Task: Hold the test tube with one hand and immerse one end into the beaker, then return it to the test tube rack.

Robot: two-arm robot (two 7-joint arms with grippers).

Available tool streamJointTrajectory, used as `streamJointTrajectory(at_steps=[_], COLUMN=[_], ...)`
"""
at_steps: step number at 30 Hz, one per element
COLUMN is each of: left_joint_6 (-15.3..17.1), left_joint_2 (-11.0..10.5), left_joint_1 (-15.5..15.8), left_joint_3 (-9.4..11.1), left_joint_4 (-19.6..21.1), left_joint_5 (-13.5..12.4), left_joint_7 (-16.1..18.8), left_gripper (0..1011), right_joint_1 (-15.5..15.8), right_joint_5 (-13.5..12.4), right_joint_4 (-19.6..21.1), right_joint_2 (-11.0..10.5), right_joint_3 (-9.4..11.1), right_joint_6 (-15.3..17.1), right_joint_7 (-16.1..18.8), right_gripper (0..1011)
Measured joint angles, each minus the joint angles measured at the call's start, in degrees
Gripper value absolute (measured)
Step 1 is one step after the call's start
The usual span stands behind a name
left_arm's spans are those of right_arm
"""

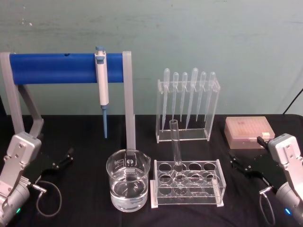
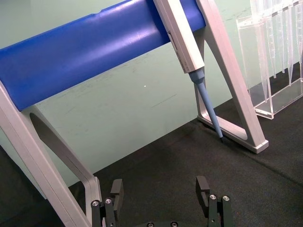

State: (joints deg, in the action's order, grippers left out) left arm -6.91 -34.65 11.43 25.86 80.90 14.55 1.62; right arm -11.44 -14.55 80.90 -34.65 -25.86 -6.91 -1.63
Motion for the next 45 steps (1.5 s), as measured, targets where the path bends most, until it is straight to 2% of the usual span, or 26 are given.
streamJointTrajectory(at_steps=[37,41,44,45], left_joint_6=[0.0,0.0,0.0,0.0], left_joint_2=[0.0,0.0,0.0,0.0], left_joint_1=[0.0,0.0,0.0,0.0], left_joint_3=[0.0,0.0,0.0,0.0], left_joint_4=[0.0,0.0,0.0,0.0], left_joint_5=[0.0,0.0,0.0,0.0], left_joint_7=[0.0,0.0,0.0,0.0], left_gripper=[1000,1000,1000,1000], right_joint_1=[0.0,1.9,3.9,5.7], right_joint_5=[0.0,0.7,1.0,1.1], right_joint_4=[0.0,2.3,5.1,7.4], right_joint_2=[0.0,-0.8,-2.0,-3.1], right_joint_3=[0.0,1.0,1.8,2.4], right_joint_6=[0.0,0.3,0.5,0.8], right_joint_7=[0.0,-0.1,-0.4,-0.5], right_gripper=[1002,1002,1002,1002])
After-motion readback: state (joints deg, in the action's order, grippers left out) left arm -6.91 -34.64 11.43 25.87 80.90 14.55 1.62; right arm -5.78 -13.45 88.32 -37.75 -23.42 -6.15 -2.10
